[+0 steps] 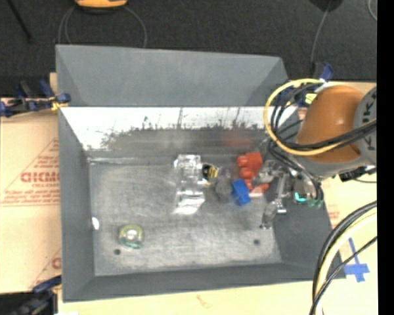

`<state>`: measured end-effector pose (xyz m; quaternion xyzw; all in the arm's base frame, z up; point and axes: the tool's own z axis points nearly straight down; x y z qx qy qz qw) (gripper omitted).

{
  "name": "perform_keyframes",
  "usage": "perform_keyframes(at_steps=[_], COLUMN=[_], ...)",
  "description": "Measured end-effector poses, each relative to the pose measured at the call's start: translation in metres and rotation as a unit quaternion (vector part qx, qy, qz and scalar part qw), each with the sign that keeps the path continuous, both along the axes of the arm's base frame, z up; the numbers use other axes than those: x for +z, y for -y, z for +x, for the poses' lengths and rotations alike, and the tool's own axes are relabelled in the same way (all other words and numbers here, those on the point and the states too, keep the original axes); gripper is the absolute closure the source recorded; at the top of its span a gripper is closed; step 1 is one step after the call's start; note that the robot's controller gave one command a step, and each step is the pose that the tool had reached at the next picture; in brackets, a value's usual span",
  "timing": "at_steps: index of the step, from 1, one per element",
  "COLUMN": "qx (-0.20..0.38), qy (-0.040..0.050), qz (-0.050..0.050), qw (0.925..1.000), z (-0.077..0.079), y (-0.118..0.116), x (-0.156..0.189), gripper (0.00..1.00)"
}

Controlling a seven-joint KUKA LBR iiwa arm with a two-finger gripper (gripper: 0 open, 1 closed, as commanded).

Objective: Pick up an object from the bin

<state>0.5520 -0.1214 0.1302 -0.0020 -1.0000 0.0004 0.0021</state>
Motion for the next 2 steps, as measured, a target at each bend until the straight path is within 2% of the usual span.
perform_keyframes(at_steps=[1, 2], qx=[0.06, 0.146], qy=[0.0052, 0.0102], qz=[0.0, -0.004], qw=[0.9982, 0.9892], z=[0.081, 0.055], y=[-0.019, -0.059], x=[-0.04, -0.055], gripper=[0.0, 0.0])
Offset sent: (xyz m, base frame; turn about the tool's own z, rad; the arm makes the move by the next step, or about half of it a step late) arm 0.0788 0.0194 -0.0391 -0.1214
